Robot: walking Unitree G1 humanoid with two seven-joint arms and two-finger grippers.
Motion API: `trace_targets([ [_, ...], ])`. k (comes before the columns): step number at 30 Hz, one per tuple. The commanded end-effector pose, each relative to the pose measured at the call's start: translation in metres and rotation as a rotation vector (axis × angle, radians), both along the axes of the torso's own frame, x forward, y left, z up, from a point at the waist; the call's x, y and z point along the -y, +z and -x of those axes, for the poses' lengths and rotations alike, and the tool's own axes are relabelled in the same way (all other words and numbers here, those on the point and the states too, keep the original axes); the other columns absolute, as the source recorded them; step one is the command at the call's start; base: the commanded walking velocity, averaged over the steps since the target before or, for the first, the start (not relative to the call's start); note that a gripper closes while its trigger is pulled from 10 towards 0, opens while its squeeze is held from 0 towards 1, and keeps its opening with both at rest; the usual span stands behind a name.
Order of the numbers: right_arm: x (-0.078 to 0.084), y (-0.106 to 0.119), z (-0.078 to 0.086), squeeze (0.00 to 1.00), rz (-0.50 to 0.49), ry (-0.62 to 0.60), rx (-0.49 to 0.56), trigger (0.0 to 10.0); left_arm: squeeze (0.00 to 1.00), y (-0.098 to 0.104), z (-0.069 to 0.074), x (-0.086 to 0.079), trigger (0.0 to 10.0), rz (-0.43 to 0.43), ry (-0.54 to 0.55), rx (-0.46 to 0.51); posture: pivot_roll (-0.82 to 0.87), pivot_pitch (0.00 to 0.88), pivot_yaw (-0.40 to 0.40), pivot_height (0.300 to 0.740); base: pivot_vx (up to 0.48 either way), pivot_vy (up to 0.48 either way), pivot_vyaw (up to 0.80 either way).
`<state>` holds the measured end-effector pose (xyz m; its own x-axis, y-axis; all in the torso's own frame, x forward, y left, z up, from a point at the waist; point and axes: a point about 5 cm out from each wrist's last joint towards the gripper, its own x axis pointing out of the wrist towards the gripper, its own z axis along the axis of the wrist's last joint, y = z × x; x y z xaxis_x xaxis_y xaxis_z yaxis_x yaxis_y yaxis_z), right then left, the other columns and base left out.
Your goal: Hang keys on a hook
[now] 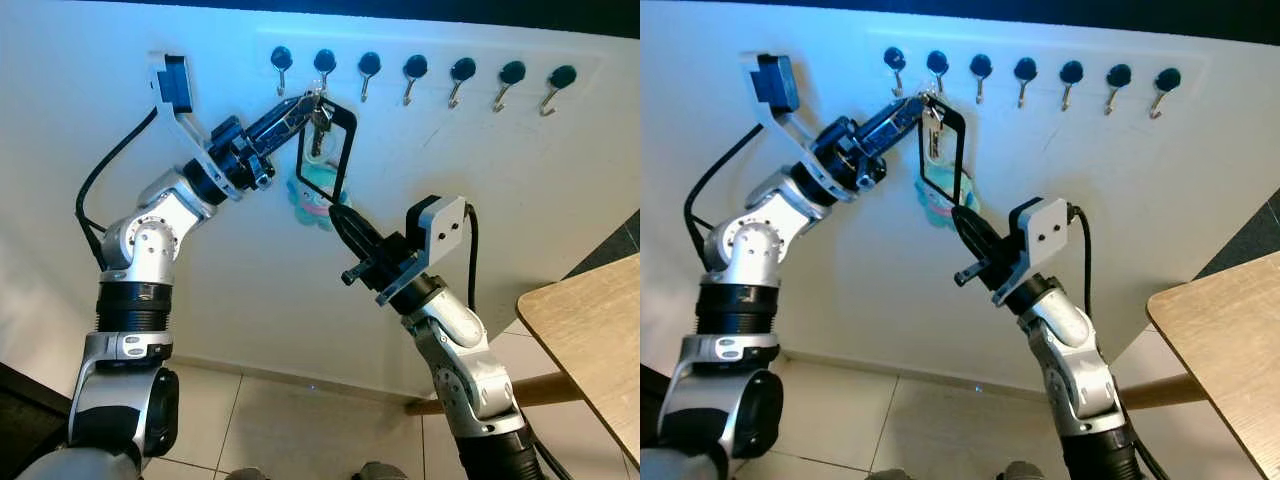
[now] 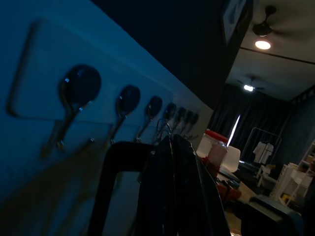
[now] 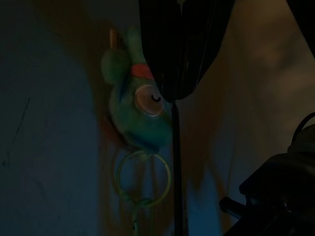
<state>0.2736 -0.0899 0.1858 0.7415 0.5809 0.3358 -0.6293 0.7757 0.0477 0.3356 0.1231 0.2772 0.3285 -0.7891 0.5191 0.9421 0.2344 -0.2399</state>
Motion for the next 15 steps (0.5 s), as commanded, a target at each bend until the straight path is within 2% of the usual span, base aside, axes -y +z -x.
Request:
trace_targets([
  [1,0.0009,0.0007,0.0,0.0,-0.009,-0.005,0.0,10.0,0.0,0.0042,-0.0024,0.0012,10.0,0.014,0.011,0.015,0.03,0.067,0.017,0.74,0.0,0.0,0.0],
  [15,0.0004,0.0001,0.0008,0.0,-0.009,0.0,-0.001,10.0,0.0,0.0013,-0.0068,-0.0073,10.0,0.011,0.053,0.015,0.03,0.06,0.019,0.74,0.0,0.0,0.0],
])
